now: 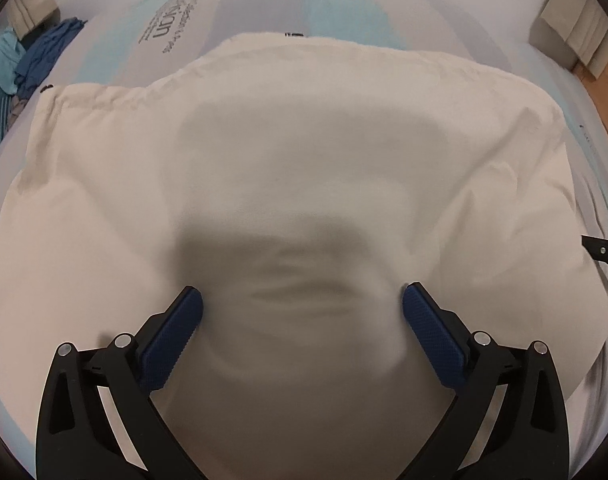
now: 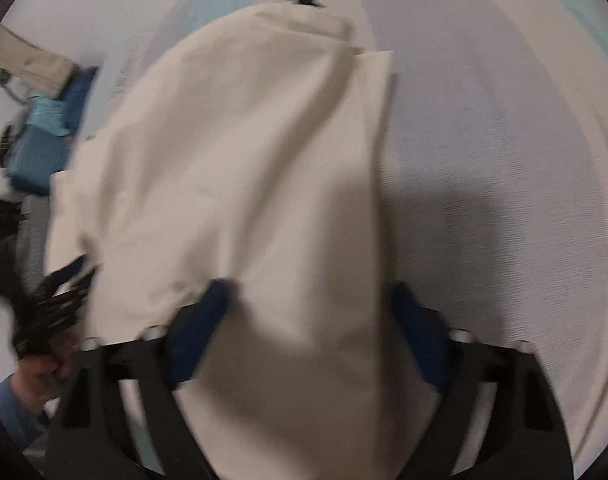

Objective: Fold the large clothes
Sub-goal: 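Grasp the folded jacket bundle with the right gripper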

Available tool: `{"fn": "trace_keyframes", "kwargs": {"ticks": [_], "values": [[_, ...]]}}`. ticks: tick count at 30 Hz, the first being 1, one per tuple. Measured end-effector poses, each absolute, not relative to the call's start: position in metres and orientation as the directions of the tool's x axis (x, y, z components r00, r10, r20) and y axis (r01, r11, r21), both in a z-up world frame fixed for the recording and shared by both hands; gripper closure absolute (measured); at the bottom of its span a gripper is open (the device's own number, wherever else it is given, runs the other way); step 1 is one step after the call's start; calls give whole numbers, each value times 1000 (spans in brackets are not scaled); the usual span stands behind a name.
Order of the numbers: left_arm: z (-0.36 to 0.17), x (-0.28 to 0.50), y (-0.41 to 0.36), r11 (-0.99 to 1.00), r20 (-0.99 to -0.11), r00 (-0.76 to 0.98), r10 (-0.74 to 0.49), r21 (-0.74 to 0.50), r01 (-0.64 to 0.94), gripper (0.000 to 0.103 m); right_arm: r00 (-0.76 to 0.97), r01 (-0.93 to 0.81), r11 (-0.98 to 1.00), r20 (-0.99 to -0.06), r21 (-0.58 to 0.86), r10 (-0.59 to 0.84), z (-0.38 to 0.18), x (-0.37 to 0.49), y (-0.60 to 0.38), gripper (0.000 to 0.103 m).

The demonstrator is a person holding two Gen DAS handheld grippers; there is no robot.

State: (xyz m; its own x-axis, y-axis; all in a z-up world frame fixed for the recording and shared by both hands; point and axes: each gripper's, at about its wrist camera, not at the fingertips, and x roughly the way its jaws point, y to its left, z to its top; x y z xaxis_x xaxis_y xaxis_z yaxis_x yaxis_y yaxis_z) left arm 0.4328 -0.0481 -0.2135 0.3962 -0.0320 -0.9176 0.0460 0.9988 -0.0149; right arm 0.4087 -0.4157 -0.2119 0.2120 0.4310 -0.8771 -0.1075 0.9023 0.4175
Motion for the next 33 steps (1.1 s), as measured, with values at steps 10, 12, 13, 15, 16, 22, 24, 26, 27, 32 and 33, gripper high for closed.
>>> {"fn": "trace_keyframes", "kwargs": {"ticks": [10,12,13,15,16,22,24,26,27,32,33], "values": [[-220,440,-46,998,-930,368,-15,9,64,5,133,-98,808,-797,581,589,-229,420,-408,39],[-220,441,-47,998,-930,367,-12,12,65,5,102,-70,783,-776,618,622,-235,423,-416,33],[-219,441,-46,998,-930,367,-13,11,62,5,84,-51,759,-755,649,650,-241,427,-419,31],[-220,441,-46,998,-929,370,-11,11,58,5,69,-33,743,-740,669,669,-242,426,-421,27],[-217,431,-50,998,-927,374,-10,12,57,5,67,-33,747,-744,664,665,-242,424,-424,27],[-214,419,-53,997,-919,394,-25,5,75,5,66,-14,771,-769,637,636,-232,420,-417,55],[-213,414,-53,996,-915,401,-34,1,88,5,81,-36,797,-793,603,603,-225,421,-407,74],[-212,412,-52,995,-914,404,-46,-6,99,5,102,-62,843,-837,535,538,-215,417,-393,76],[-212,412,-51,995,-913,404,-50,-9,103,5,107,-60,858,-851,510,513,-213,416,-388,76],[-213,413,-50,992,-911,408,-65,-16,123,5,62,71,874,-876,481,478,-226,422,-386,56],[-213,415,-49,992,-911,407,-67,-18,124,5,57,85,871,-875,483,480,-230,423,-386,56]]}}
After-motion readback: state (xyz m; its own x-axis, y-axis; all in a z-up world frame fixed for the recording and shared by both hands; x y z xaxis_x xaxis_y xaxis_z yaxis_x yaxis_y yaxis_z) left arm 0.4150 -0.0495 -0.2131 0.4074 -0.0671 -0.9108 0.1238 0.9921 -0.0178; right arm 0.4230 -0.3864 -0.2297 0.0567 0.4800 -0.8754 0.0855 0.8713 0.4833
